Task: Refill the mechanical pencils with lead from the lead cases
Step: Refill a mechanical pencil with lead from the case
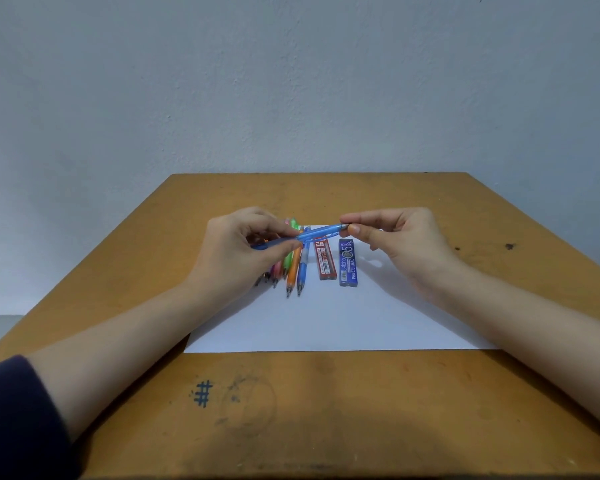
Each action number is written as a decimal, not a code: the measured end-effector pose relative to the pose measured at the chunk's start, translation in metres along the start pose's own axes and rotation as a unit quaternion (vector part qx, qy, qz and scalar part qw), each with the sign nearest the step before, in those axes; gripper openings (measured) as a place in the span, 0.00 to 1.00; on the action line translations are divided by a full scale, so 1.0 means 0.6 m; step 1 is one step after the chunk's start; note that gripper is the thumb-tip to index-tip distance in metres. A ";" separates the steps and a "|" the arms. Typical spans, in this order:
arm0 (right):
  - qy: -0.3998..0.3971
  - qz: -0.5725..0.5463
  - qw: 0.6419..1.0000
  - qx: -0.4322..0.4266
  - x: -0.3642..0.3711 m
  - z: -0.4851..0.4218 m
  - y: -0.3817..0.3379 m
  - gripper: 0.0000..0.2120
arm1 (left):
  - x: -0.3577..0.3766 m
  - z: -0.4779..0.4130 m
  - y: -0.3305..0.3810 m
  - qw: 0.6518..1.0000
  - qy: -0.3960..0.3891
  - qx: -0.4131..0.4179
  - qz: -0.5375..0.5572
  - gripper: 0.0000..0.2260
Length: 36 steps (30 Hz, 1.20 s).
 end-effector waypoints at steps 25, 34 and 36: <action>0.017 -0.465 0.848 0.256 0.107 -0.070 -0.033 0.21 | 0.042 0.033 0.014 0.857 -0.056 -0.380 0.345 0.06; -0.068 -0.500 0.834 0.223 0.101 -0.093 -0.050 0.14 | 0.064 0.050 0.040 0.621 -0.232 -0.486 0.570 0.35; -0.065 -0.504 0.834 0.216 0.094 -0.095 -0.050 0.14 | 0.064 0.053 0.042 0.596 -0.257 -0.484 0.587 0.38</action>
Point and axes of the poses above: each hand's wrist, its own z-axis away from the middle knuckle, its own x-axis out of the palm, y = z × x, the point moved 6 cm from there along -z, towards the middle knuckle, and after that the axes turned 2 degrees about -x, right-handed, at the moved point
